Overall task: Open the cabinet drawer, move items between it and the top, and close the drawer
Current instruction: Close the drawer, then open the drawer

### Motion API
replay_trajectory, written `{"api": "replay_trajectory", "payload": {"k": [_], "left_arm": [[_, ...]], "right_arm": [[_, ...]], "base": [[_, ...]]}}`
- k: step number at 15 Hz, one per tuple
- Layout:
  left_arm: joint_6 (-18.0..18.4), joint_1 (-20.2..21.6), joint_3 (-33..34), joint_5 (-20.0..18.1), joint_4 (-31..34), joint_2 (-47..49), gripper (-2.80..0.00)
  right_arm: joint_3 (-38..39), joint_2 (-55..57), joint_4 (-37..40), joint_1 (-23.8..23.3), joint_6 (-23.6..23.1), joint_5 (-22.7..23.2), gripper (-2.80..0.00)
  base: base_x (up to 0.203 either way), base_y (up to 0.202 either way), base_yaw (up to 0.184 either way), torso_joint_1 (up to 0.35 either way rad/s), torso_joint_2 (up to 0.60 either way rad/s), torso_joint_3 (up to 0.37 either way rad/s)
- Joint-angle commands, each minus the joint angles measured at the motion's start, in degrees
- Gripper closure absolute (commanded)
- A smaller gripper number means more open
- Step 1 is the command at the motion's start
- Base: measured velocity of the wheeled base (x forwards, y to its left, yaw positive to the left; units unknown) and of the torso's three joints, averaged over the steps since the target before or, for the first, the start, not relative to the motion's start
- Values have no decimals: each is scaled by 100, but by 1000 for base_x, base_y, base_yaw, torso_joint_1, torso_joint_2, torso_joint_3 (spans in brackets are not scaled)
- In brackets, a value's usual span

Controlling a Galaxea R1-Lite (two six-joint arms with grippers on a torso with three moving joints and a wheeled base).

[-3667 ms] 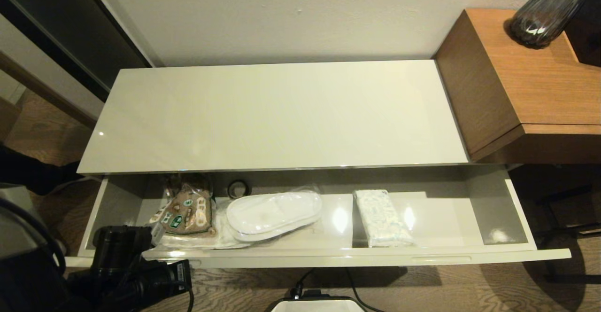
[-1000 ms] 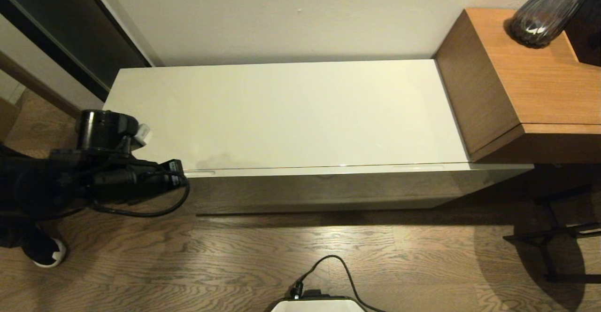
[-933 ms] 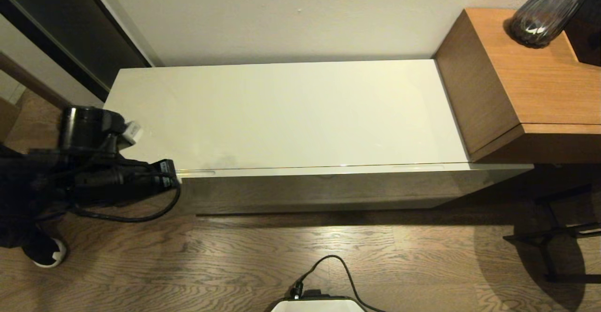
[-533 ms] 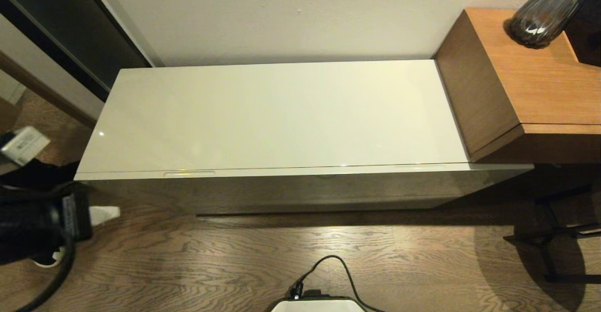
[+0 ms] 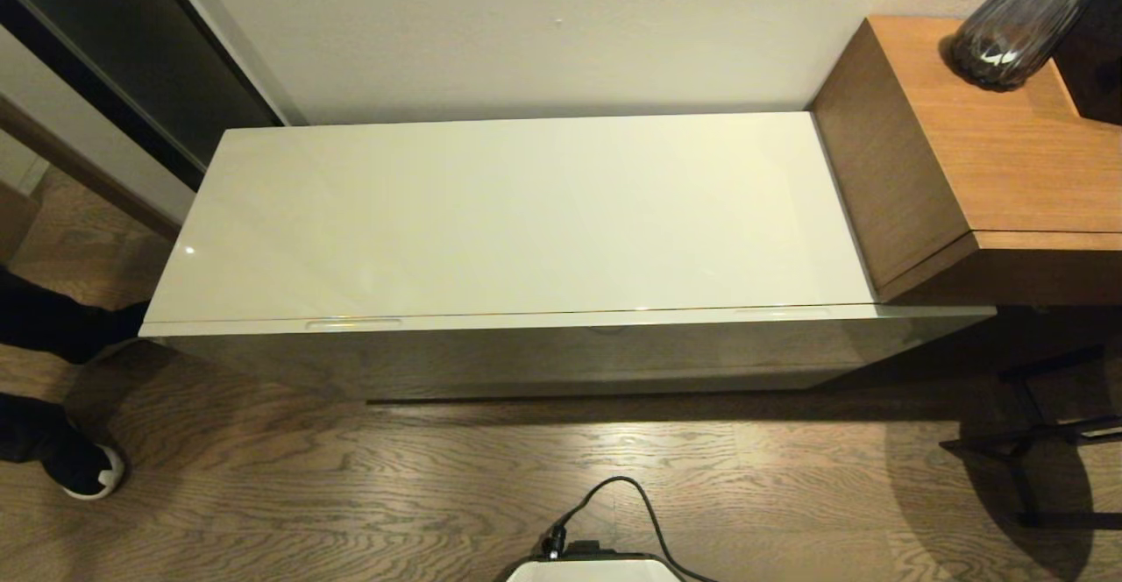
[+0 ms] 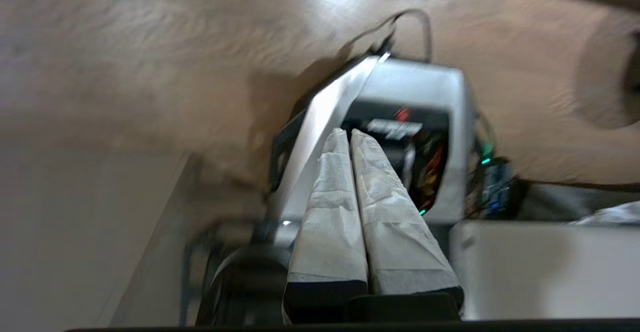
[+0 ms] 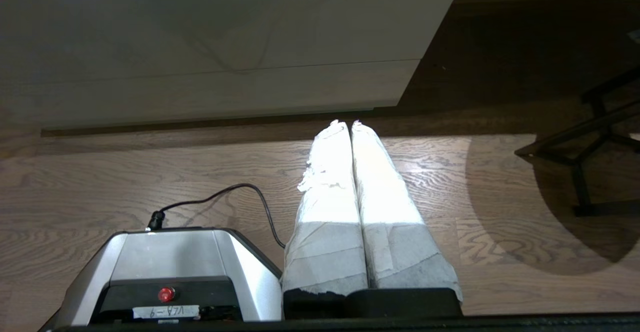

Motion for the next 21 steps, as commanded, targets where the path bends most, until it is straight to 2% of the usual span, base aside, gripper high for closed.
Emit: {"api": "replay_trajectory", "payload": {"k": [1, 4, 6, 7, 8, 9, 11, 15, 16, 18, 21], "left_arm": [[-2, 2, 463, 74, 286, -969, 0], [6, 5, 891, 324, 552, -1396, 0], [5, 14, 945, 625, 495, -1406, 0], [38, 105, 798, 651, 508, -1387, 0], [103, 379, 712, 605, 535, -1367, 0], [212, 526, 723, 503, 555, -1402, 0], [526, 555, 1110, 432, 581, -1916, 0], [1214, 551, 1640, 551, 410, -3054, 0], [1490, 549, 1751, 675, 30, -3090, 0], [1645, 548, 2296, 773, -1471, -3032, 0], [1751, 548, 3644, 707, -4397, -3019, 0]], "right_arm": [[18, 0, 0, 0, -2, 1, 0], [18, 9, 0, 0, -2, 2, 0], [18, 9, 0, 0, -2, 2, 0], [18, 1, 0, 0, -2, 1, 0], [18, 9, 0, 0, -2, -7, 0], [18, 8, 0, 0, -2, 2, 0], [18, 8, 0, 0, -2, 0, 0], [18, 0, 0, 0, -2, 2, 0], [18, 9, 0, 0, -2, 2, 0], [18, 5, 0, 0, -2, 2, 0], [18, 0, 0, 0, -2, 2, 0]], "base": [[0, 0, 0, 0, 0, 0], [0, 0, 0, 0, 0, 0], [0, 0, 0, 0, 0, 0], [0, 0, 0, 0, 0, 0], [0, 0, 0, 0, 0, 0], [0, 0, 0, 0, 0, 0], [0, 0, 0, 0, 0, 0], [0, 0, 0, 0, 0, 0], [0, 0, 0, 0, 0, 0], [0, 0, 0, 0, 0, 0], [0, 0, 0, 0, 0, 0]]}}
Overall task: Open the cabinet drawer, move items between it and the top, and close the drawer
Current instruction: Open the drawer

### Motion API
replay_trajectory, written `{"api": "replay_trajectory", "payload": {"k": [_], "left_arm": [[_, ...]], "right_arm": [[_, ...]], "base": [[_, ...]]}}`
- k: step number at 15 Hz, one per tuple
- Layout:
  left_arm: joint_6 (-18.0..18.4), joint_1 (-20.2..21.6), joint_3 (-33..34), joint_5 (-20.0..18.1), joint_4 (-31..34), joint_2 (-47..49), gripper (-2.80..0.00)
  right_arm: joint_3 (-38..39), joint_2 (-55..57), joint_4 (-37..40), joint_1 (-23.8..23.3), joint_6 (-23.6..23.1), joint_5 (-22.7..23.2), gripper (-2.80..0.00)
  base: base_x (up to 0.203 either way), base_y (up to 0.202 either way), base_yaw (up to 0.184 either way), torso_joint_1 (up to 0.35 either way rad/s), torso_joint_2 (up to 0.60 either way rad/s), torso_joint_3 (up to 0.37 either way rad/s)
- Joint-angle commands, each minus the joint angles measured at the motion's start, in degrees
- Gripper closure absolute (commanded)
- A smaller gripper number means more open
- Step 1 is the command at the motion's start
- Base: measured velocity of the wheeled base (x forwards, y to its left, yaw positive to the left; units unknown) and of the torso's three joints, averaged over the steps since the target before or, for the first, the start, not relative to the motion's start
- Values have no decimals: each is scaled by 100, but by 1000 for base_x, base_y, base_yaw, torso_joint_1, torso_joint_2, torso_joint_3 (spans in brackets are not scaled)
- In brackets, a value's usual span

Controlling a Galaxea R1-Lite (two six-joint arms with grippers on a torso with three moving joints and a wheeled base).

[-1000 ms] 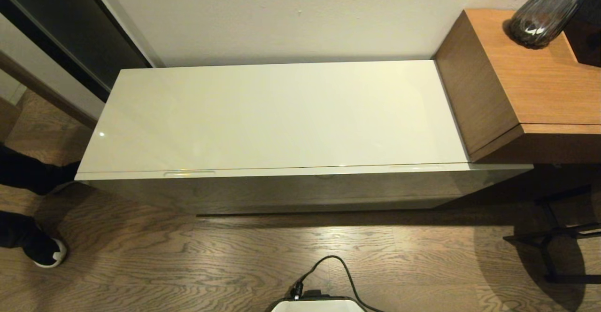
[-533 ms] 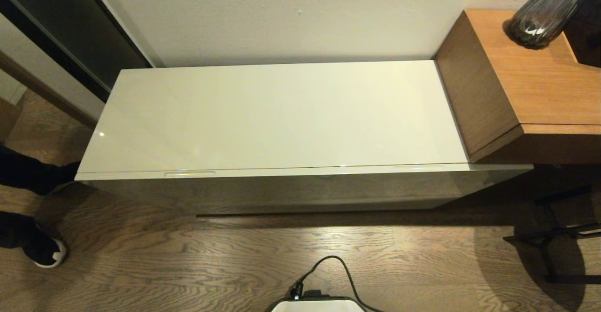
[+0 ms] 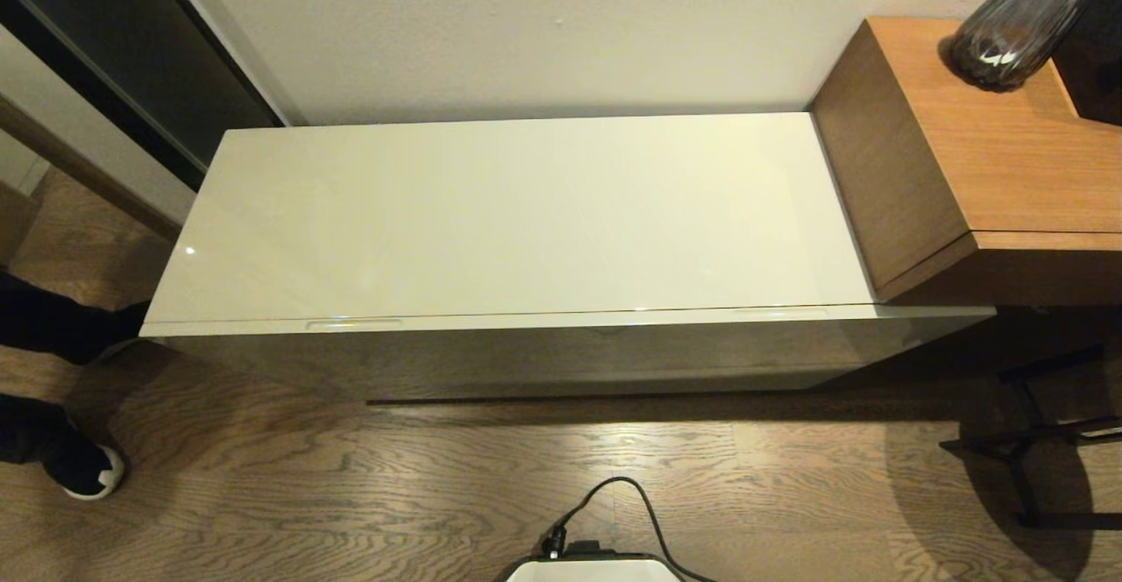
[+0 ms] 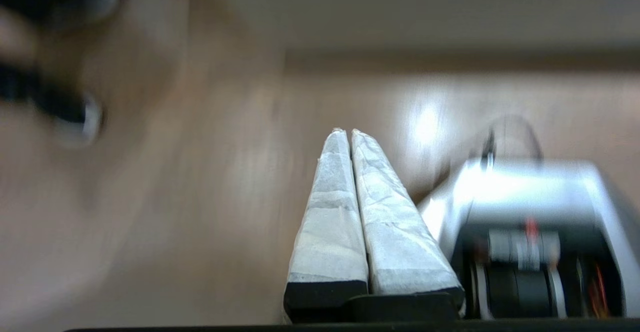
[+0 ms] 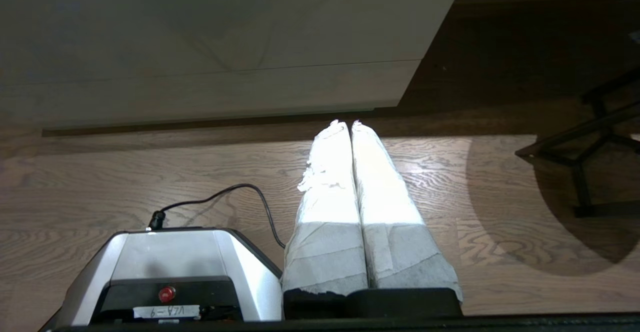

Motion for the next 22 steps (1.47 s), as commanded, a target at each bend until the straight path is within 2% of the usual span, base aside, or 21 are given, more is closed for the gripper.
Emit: {"api": "replay_trajectory", "payload": {"k": [1, 2, 4, 6, 8, 22], "left_arm": [[37, 0, 820, -223, -2494, -26, 0], [46, 0, 904, -375, -2737, -24, 0], [6, 0, 979, -580, -2120, -21, 0], [-319, -6, 965, -579, -2017, -21, 0], [-434, 0, 988, -530, -2074, -21, 0], [-443, 0, 990, -499, -2096, -21, 0]], "right_arm": [[18, 9, 0, -2, -1, 1, 0], [18, 9, 0, -2, -1, 1, 0], [18, 3, 0, -2, -1, 1, 0], [18, 9, 0, -2, -1, 1, 0], [18, 5, 0, -2, -1, 1, 0], [18, 6, 0, -2, -1, 1, 0]], "base": [[0, 0, 0, 0, 0, 0], [0, 0, 0, 0, 0, 0], [0, 0, 0, 0, 0, 0], [0, 0, 0, 0, 0, 0], [0, 0, 0, 0, 0, 0], [0, 0, 0, 0, 0, 0]]}}
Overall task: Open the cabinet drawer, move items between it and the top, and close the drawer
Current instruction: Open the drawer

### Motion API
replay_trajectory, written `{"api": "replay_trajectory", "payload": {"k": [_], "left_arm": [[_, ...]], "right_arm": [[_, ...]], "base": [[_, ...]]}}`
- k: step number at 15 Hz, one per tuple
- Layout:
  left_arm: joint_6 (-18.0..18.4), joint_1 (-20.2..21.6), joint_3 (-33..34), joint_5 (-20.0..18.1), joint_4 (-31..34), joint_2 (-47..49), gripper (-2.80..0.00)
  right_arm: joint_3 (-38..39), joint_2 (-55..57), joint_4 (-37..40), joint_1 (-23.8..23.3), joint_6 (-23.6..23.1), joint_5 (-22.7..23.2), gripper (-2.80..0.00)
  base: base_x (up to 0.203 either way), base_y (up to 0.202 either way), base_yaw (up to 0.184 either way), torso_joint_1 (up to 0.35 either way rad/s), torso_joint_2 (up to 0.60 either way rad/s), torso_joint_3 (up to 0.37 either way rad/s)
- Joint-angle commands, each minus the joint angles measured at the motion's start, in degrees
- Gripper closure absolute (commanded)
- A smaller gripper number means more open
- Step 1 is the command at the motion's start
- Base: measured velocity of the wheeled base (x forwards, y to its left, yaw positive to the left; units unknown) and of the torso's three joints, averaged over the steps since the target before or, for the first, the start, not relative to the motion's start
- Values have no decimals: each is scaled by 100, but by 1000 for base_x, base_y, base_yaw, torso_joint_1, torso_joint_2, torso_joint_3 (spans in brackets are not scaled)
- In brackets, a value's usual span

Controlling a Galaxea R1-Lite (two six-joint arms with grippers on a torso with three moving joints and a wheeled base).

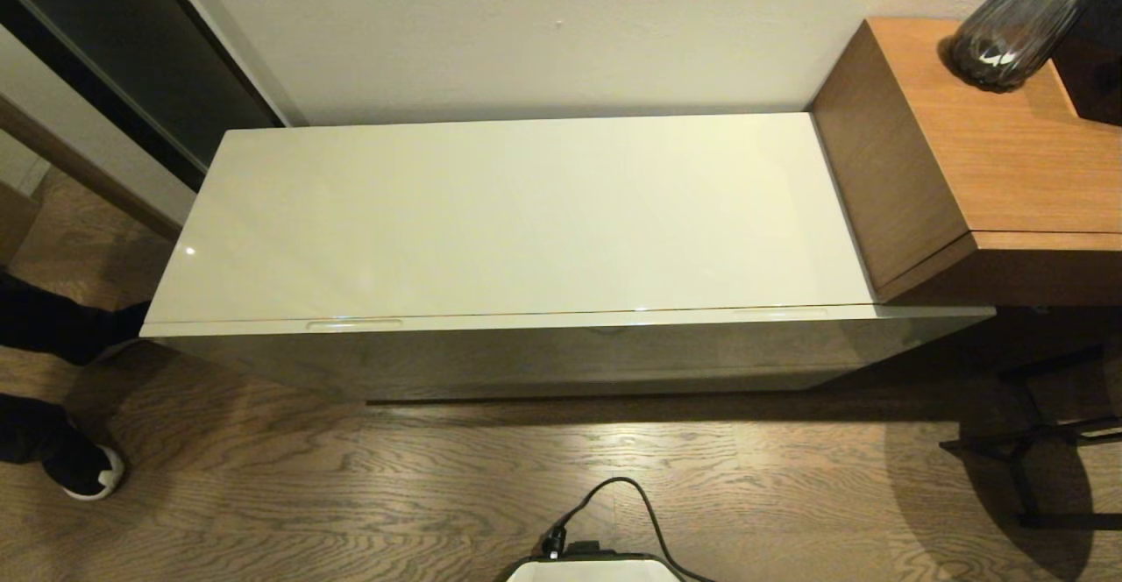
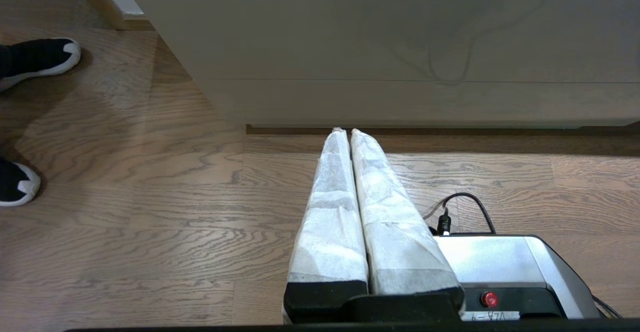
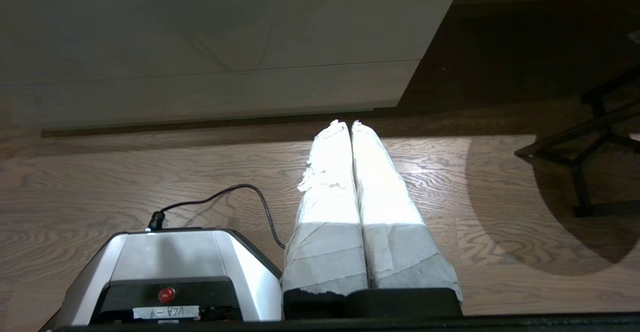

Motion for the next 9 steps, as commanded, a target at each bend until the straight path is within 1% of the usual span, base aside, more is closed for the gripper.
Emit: {"api": "replay_trajectory", "payload": {"k": [1, 3, 6, 9], "left_arm": [[-5, 2, 1, -2, -4, 13, 0], [-5, 2, 1, -2, -4, 13, 0], [-7, 2, 1, -2, -4, 13, 0], [-8, 2, 1, -2, -4, 13, 0]], "right_arm": [[18, 8, 0, 0, -2, 0, 0], [18, 9, -8, 0, -25, 17, 0], [18, 9, 19, 0, -214, 47, 0], [26, 0, 0, 0, -151, 3, 0]], "base": [[0, 0, 0, 0, 0, 0], [0, 0, 0, 0, 0, 0], [0, 0, 0, 0, 0, 0], [0, 0, 0, 0, 0, 0]]}}
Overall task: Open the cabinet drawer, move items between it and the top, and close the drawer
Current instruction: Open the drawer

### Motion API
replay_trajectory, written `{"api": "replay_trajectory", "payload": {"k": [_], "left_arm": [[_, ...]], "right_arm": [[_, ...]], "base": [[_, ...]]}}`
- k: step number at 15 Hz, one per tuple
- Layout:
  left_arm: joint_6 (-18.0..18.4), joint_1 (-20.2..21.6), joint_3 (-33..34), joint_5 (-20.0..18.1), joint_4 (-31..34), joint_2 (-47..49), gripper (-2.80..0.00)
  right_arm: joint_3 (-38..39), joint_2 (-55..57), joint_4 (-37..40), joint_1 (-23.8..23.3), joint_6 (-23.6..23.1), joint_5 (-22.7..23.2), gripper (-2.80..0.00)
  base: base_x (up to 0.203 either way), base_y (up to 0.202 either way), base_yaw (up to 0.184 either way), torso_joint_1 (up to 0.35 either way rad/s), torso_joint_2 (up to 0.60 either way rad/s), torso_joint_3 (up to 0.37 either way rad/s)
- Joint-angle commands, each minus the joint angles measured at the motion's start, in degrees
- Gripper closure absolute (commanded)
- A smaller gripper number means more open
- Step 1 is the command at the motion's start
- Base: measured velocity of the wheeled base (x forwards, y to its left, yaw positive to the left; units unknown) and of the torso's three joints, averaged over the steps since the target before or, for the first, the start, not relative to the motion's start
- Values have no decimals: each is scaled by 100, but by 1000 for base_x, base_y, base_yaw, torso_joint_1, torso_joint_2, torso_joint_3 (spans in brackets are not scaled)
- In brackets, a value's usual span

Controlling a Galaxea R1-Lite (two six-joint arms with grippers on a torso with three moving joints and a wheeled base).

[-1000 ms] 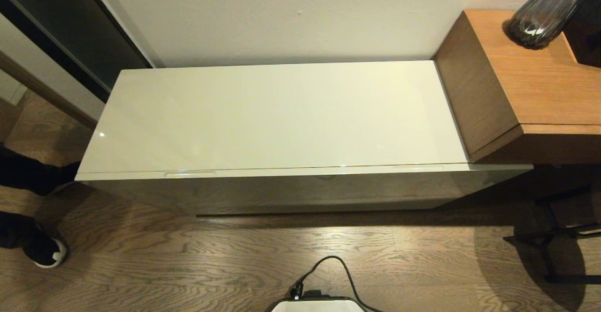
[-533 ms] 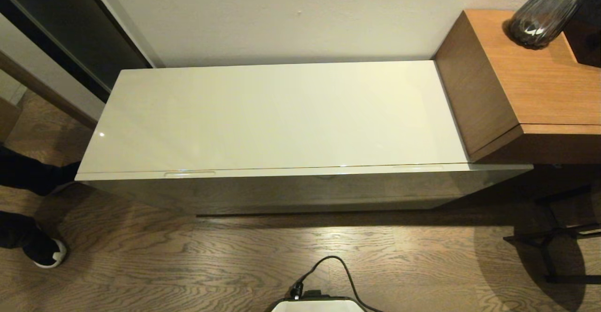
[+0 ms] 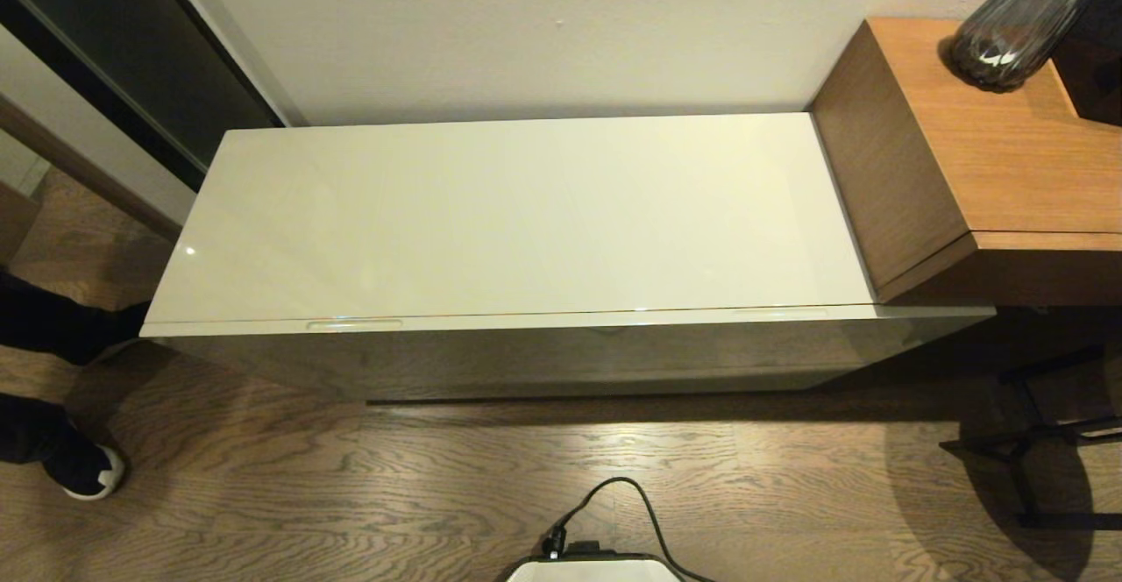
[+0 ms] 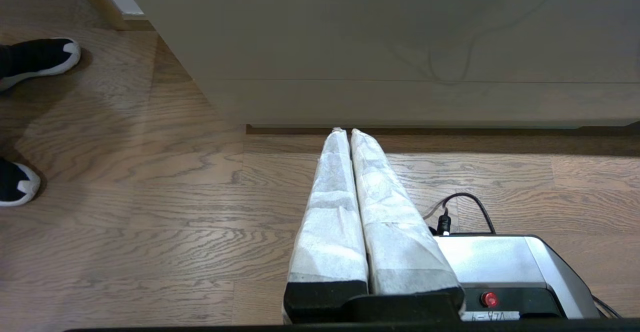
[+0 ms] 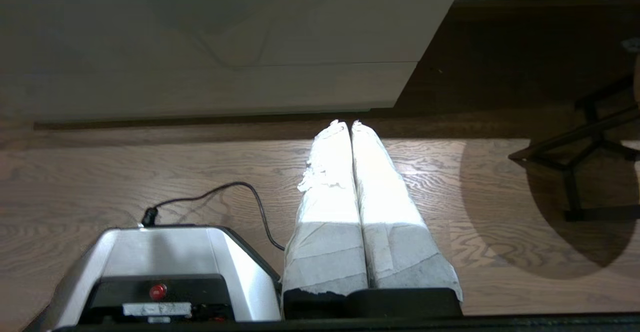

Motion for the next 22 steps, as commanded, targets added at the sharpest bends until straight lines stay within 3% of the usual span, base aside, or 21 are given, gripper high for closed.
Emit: {"api": "replay_trajectory", "payload": {"k": [1, 3, 6, 8, 13, 16, 22], "left_arm": [[-10, 2, 1, -2, -4, 11, 0], [-1, 2, 1, -2, -4, 11, 0], [-1, 2, 1, -2, -4, 11, 0], [-1, 2, 1, -2, -4, 11, 0], [-1, 2, 1, -2, -4, 11, 0], [-1, 2, 1, -2, -4, 11, 0], [-6, 2, 1, -2, -4, 11, 0]], "right_arm": [[4, 0, 23, -2, -61, -11, 0], [-638, 0, 569, -2, -80, 114, 0], [-2163, 198, 2278, -4, -36, 614, 0], [-2654, 1045, 2431, -5, 56, 777, 0], [-3844, 4112, 2211, -3, 110, 1029, 0], [-4372, 5769, 1656, 39, 127, 1052, 0], [-5156, 8038, 681, 634, 332, 659, 0]], "base": [[0, 0, 0, 0, 0, 0], [0, 0, 0, 0, 0, 0], [0, 0, 0, 0, 0, 0], [0, 0, 0, 0, 0, 0], [0, 0, 0, 0, 0, 0], [0, 0, 0, 0, 0, 0], [0, 0, 0, 0, 0, 0]]}}
